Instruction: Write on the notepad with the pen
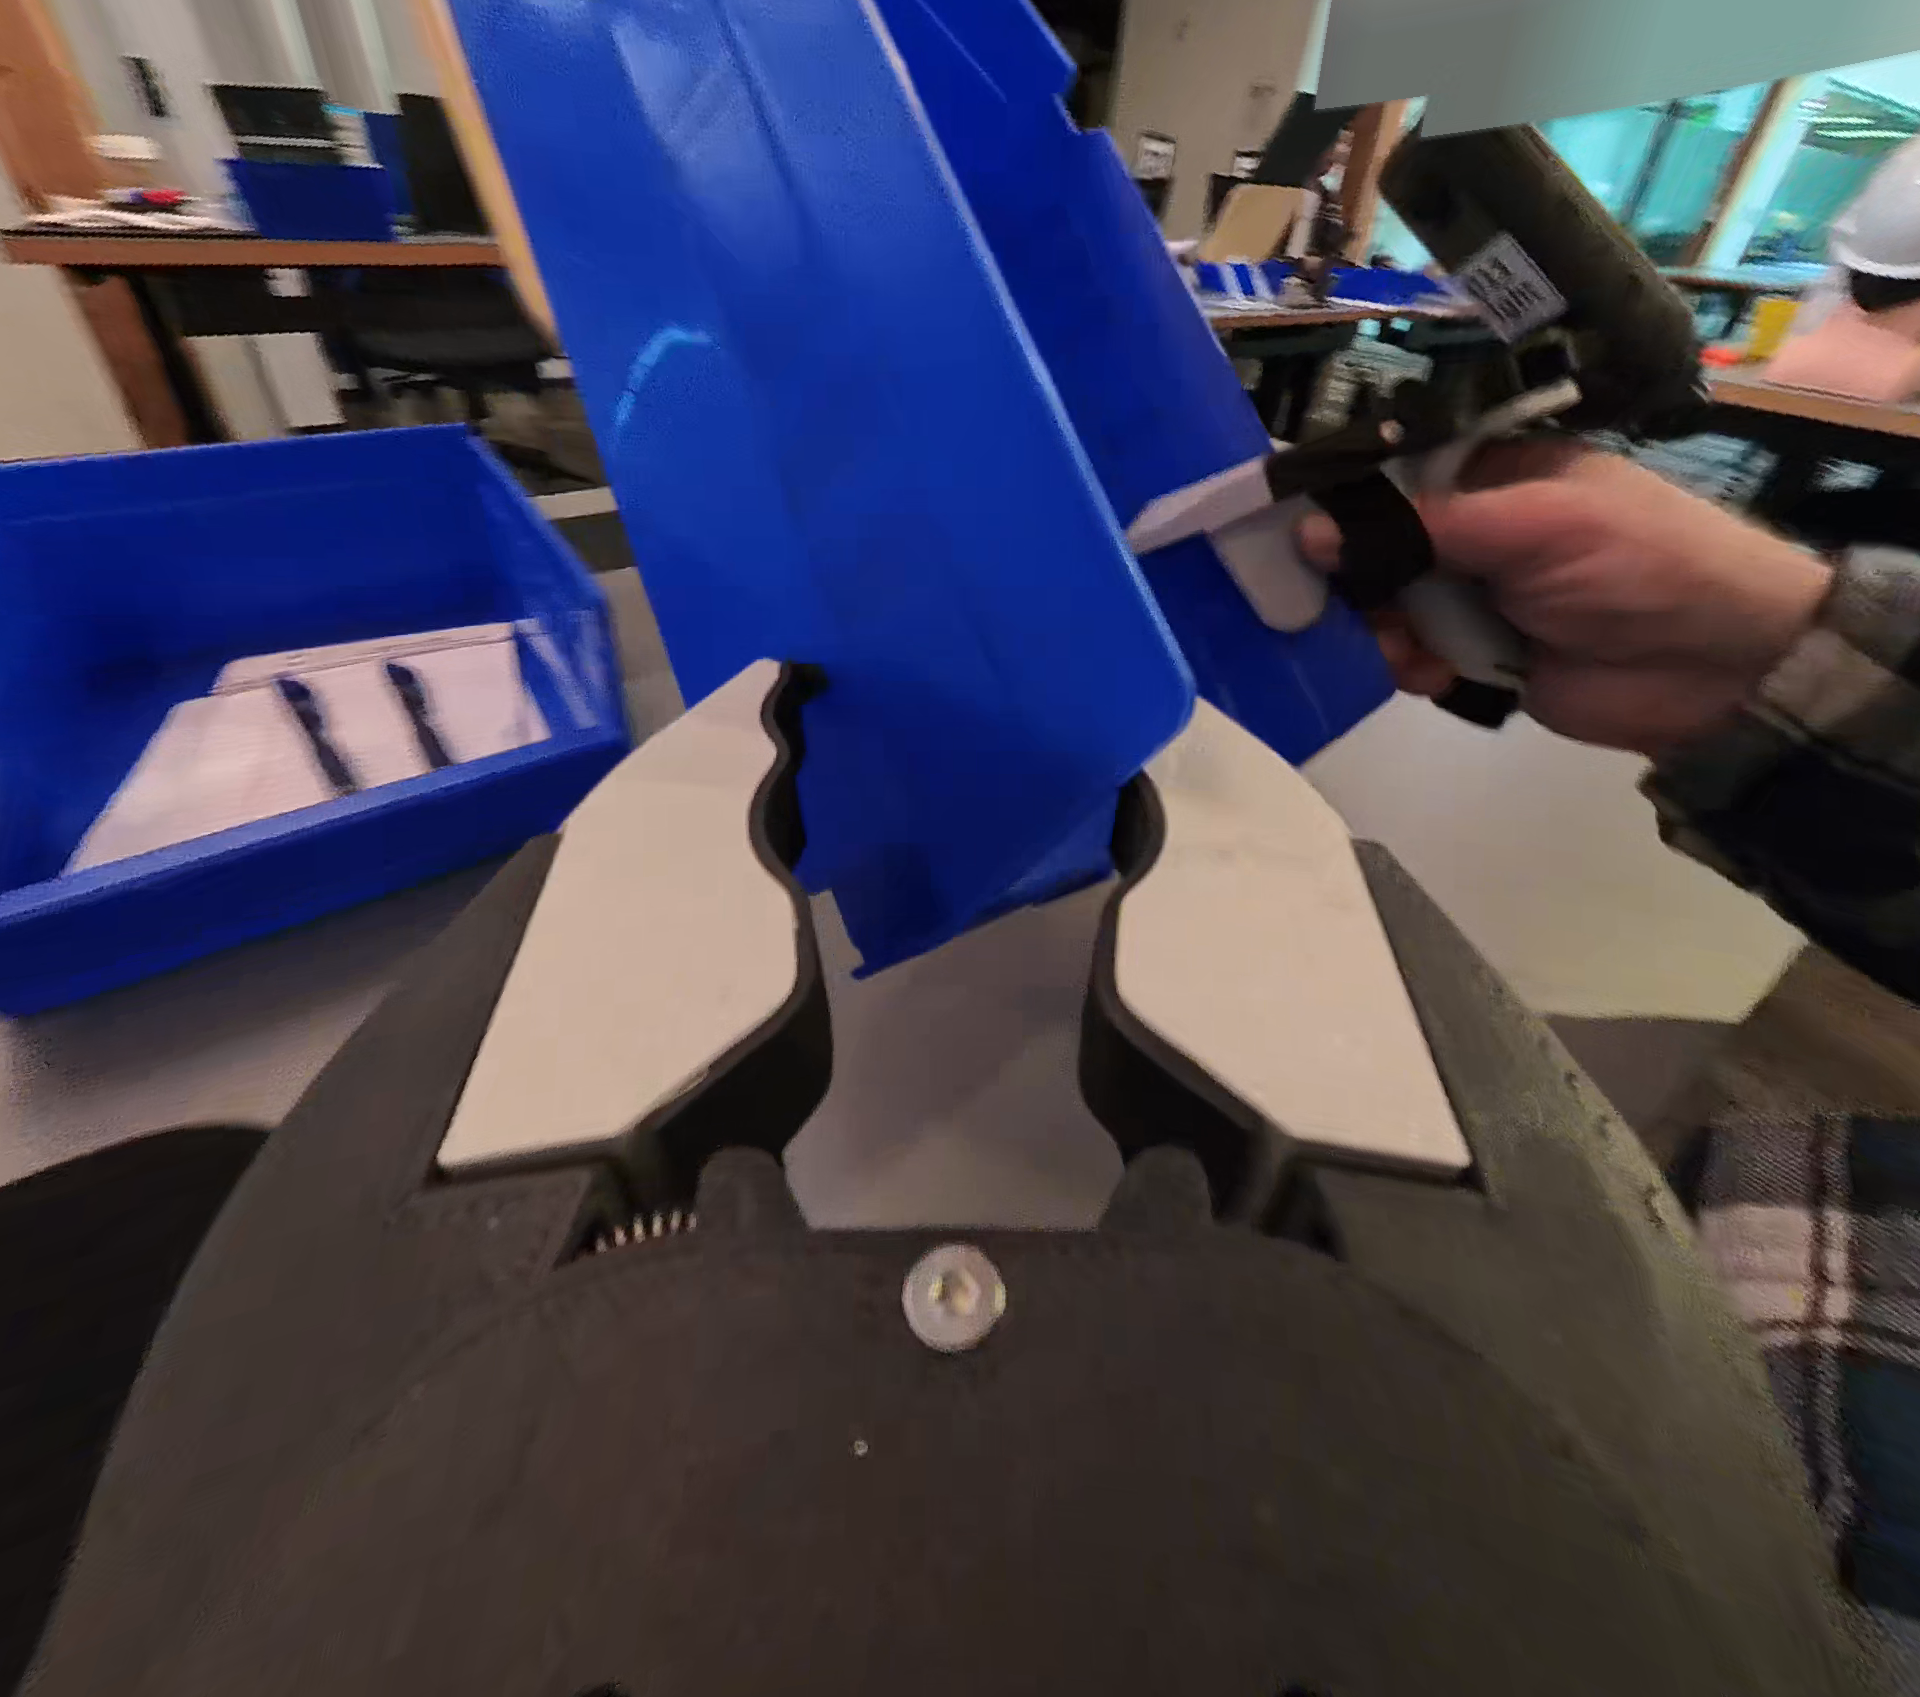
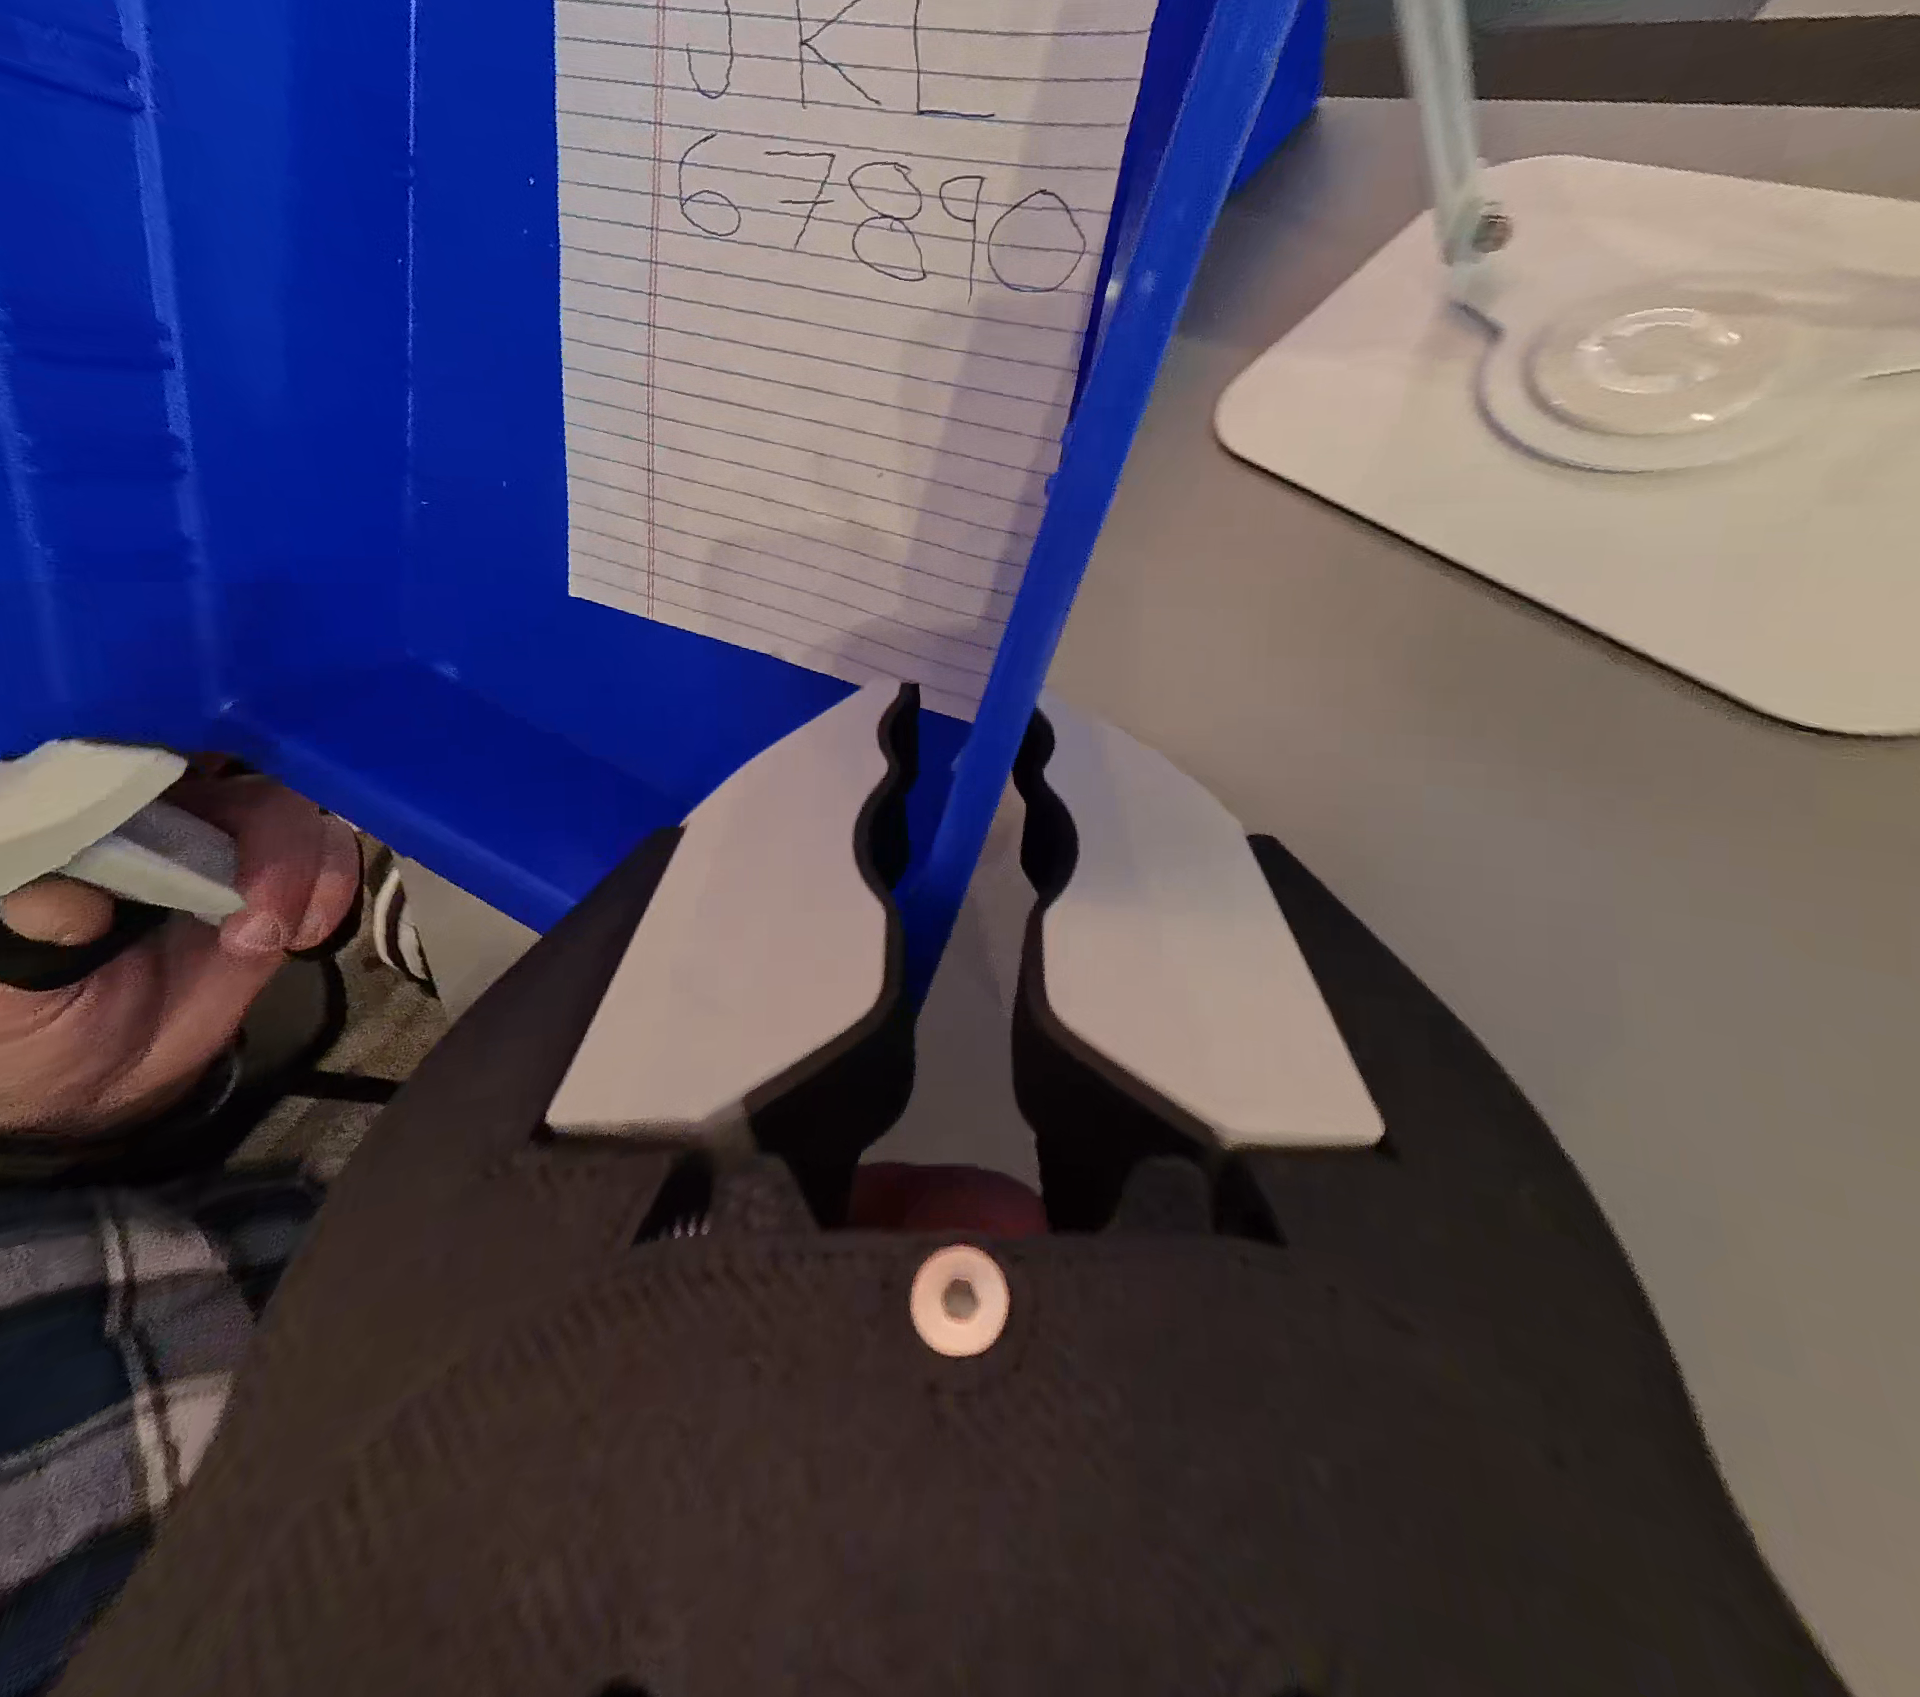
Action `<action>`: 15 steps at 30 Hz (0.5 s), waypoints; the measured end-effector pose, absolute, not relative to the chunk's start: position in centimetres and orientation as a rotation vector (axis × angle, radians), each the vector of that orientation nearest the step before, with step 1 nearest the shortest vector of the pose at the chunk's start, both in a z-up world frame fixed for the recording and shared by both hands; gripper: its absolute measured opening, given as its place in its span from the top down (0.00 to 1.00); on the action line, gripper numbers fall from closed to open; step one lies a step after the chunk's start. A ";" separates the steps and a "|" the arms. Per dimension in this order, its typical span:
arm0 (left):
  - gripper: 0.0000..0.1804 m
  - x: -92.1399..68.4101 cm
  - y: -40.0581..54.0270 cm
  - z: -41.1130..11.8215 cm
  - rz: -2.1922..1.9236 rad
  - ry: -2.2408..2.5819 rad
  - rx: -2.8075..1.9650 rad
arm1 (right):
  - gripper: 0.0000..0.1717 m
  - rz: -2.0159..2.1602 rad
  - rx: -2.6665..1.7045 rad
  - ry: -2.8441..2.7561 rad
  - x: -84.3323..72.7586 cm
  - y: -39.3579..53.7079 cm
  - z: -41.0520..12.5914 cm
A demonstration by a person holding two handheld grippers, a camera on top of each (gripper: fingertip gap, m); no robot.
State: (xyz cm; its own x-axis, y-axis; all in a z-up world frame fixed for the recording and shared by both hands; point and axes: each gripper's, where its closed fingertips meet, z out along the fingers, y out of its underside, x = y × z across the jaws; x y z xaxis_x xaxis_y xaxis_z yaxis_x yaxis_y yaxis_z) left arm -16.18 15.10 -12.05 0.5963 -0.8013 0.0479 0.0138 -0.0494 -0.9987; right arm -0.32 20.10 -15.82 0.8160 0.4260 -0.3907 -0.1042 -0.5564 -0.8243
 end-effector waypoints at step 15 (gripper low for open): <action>0.64 -0.9 8.5 -15.1 -1.267 1.200 -1.510 | 0.90 0.340 -2.270 -0.057 17.1 10.8 -15.4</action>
State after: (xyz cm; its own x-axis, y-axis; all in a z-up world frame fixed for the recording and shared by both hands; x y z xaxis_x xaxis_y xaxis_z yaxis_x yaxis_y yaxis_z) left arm -0.88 8.53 -15.14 0.0440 -0.9755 0.2154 -0.1628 -0.2197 -0.9619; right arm 17.15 10.77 -15.41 0.9625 0.1518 -0.2248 -0.0697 -0.6625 -0.7458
